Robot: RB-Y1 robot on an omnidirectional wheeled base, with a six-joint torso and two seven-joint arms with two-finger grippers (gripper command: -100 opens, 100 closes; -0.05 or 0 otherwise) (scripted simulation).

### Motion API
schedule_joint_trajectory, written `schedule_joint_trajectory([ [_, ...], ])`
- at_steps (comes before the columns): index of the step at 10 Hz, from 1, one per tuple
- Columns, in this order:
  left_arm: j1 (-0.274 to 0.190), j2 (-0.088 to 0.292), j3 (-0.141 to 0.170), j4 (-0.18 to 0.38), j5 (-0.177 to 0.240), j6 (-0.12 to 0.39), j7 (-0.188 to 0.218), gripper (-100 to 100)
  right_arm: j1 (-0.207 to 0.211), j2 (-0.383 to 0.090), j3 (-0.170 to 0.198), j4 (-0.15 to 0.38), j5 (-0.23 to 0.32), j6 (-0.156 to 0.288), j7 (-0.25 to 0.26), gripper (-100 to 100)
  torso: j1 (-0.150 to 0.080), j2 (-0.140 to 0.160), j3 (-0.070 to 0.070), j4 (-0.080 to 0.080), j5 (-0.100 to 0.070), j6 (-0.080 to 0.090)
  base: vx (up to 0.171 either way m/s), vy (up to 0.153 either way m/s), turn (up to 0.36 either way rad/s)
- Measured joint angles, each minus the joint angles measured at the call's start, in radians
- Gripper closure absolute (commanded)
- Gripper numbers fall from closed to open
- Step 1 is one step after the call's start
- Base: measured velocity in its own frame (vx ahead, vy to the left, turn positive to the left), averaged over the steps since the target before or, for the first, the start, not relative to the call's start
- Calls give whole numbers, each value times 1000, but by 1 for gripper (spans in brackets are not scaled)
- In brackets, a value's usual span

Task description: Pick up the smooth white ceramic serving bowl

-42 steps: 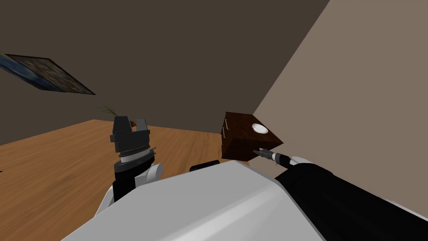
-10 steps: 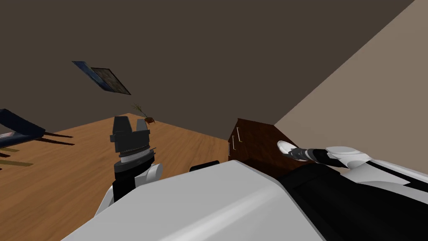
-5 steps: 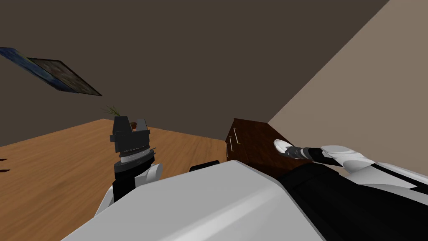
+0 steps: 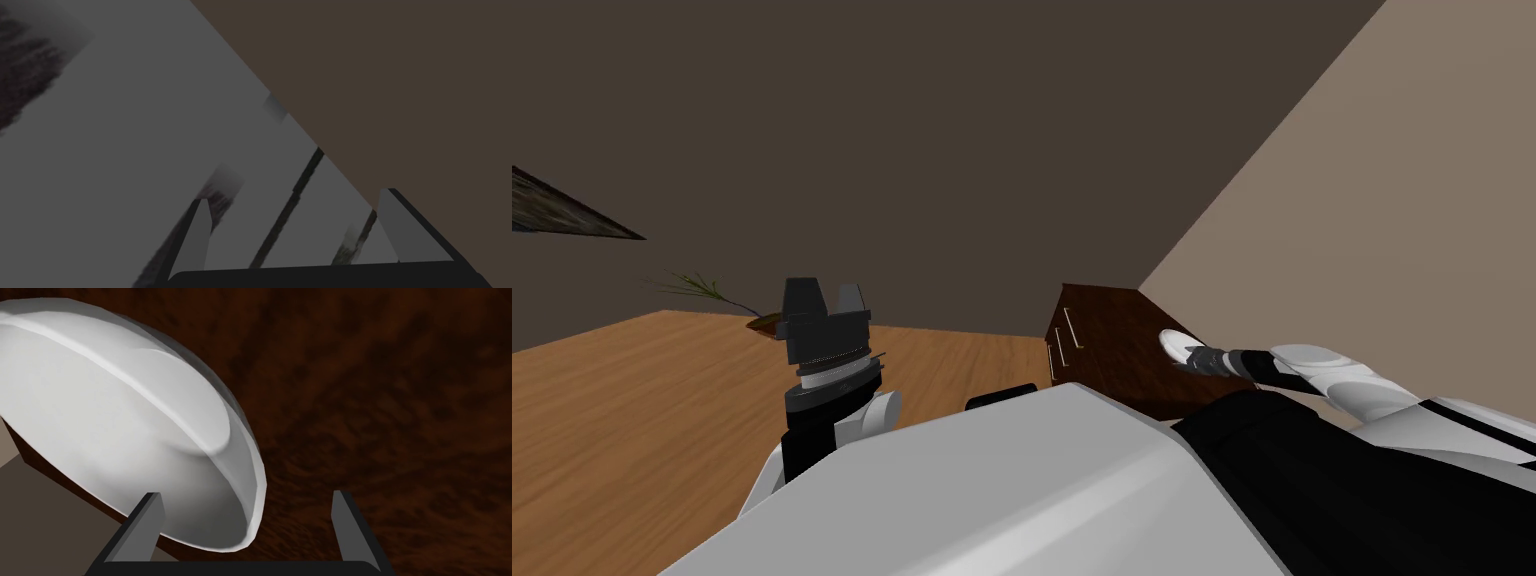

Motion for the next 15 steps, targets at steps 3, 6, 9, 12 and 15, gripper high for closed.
schedule_joint_trajectory([
  [3, 0, 0, 0, 0, 0, 0, 0, 0, 30, 5, -25, -60, 5, 10, 16, 100, -1, 4, 2, 1, 0, -1, 76, 15, -63],
  [6, 0, 0, 0, 0, 0, 0, 0, 0, 30, 6, -25, -59, 5, 10, 14, 100, -2, 10, 5, 2, 0, -2, 2, 0, -2],
  [9, 0, 0, 0, 0, 0, 0, 0, 0, 31, 6, -25, -59, 5, 9, 14, 100, -2, 10, 5, 2, 0, -2, -37, -3, 88],
  [12, -1, 0, 0, 0, 0, 0, 0, 0, -26, -2, 17, 41, -3, -5, -7, 100, -4, 25, 14, 5, 0, -5, -280, -15, 415],
  [15, -1, 0, 0, 0, 0, 0, 0, 0, -52, -12, 56, 109, -15, -2, -57, 100, -4, 21, 12, 5, 0, -1, -184, 6, 257],
])
